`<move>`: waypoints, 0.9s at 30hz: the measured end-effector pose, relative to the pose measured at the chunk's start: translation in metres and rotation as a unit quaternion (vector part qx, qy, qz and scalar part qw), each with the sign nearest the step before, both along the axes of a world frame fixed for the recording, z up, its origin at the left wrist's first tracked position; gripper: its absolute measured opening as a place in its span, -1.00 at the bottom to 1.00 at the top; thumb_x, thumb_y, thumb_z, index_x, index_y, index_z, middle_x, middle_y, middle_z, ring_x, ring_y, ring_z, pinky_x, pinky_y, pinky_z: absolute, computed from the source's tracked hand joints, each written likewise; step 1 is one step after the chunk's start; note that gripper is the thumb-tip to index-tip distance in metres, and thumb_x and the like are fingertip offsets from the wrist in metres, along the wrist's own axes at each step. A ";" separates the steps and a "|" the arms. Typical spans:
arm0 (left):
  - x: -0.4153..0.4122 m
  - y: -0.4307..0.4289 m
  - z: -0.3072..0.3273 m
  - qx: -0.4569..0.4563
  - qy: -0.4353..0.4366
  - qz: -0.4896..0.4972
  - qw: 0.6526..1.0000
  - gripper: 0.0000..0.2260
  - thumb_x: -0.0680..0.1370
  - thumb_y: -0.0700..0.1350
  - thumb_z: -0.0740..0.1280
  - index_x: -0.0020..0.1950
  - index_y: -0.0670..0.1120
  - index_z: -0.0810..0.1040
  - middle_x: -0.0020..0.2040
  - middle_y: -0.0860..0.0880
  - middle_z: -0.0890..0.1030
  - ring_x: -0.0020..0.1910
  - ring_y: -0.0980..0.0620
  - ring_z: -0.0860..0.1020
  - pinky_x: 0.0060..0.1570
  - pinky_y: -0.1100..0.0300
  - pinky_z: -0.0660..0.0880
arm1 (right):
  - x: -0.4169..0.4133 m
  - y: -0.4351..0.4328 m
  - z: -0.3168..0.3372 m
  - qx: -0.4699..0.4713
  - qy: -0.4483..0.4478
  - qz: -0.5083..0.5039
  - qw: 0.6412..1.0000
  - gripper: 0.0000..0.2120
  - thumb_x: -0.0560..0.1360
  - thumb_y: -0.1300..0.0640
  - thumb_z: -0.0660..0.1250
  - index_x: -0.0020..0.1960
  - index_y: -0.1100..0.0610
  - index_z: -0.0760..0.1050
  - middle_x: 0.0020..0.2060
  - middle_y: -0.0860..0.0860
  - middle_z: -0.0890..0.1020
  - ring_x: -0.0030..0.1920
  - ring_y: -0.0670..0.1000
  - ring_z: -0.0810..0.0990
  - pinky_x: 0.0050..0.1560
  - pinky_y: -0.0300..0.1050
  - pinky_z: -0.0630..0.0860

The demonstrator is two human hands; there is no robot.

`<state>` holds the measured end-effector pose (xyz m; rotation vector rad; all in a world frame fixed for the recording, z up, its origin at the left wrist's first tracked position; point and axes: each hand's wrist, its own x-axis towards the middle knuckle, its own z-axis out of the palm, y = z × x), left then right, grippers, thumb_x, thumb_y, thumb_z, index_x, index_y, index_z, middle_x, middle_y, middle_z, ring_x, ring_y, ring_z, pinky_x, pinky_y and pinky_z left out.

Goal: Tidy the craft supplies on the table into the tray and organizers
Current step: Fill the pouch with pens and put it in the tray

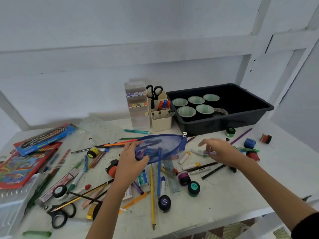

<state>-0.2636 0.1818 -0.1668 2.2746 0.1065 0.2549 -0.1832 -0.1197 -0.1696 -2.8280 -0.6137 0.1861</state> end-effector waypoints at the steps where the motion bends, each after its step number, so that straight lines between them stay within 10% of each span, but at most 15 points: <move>1: 0.000 0.000 -0.001 0.001 0.000 -0.002 1.000 -0.58 0.49 -0.10 0.36 0.32 0.00 0.37 0.12 0.10 0.33 0.13 0.05 0.43 0.17 -0.03 0.48 | -0.001 0.002 0.010 0.046 -0.036 0.017 0.998 -0.65 0.51 0.20 0.32 0.26 -0.02 0.41 -0.04 -0.09 0.55 -0.10 -0.16 0.51 0.05 -0.17 0.54; 6: 0.001 -0.006 -0.004 0.004 0.002 0.000 1.000 -0.54 0.48 -0.10 0.36 0.35 0.00 0.35 0.13 0.12 0.32 0.12 0.09 0.41 0.17 0.05 0.47 | -0.014 0.030 0.079 0.342 -0.166 0.020 0.925 -0.70 0.43 0.29 0.41 0.13 0.09 0.50 -0.19 -0.02 0.60 -0.21 -0.11 0.61 -0.09 -0.23 0.60; 11: 0.001 -0.015 -0.005 0.002 -0.006 -0.009 1.000 -0.57 0.49 -0.11 0.35 0.33 -0.03 0.36 0.13 0.11 0.33 0.11 0.10 0.41 0.12 0.13 0.47 | -0.018 0.071 0.095 0.489 -0.044 -0.007 0.871 -0.78 0.39 0.27 0.45 0.00 0.17 0.51 -0.12 0.06 0.65 -0.13 -0.02 0.67 -0.05 -0.14 0.61; 18: 0.001 -0.020 -0.002 0.003 -0.014 -0.025 1.000 -0.58 0.49 -0.12 0.37 0.32 -0.01 0.36 0.14 0.12 0.32 0.08 0.14 0.41 0.00 0.27 0.46 | -0.009 0.101 0.022 0.390 0.075 0.013 0.918 -0.86 0.36 0.26 0.49 -0.12 0.19 0.58 -0.24 0.02 0.66 -0.22 -0.13 0.64 -0.12 -0.18 0.60; 22: 0.002 -0.023 -0.005 0.017 -0.003 -0.029 0.999 -0.51 0.48 -0.13 0.36 0.38 -0.02 0.31 0.19 0.13 0.29 0.18 0.09 0.39 0.15 0.10 0.50 | -0.001 0.107 0.010 0.120 -0.006 0.061 0.991 -0.78 0.46 0.25 0.39 0.09 0.12 0.60 -0.09 0.02 0.66 -0.11 -0.10 0.61 0.02 -0.14 0.57; 27: 0.008 -0.027 -0.008 0.042 -0.016 -0.034 0.998 -0.51 0.47 -0.13 0.36 0.38 -0.03 0.32 0.15 0.13 0.30 0.16 0.10 0.37 0.13 0.16 0.43 | 0.009 0.115 0.012 -0.100 -0.021 0.070 0.992 -0.74 0.50 0.25 0.27 0.15 0.08 0.60 0.05 0.11 0.61 -0.01 0.14 0.59 -0.04 -0.07 0.50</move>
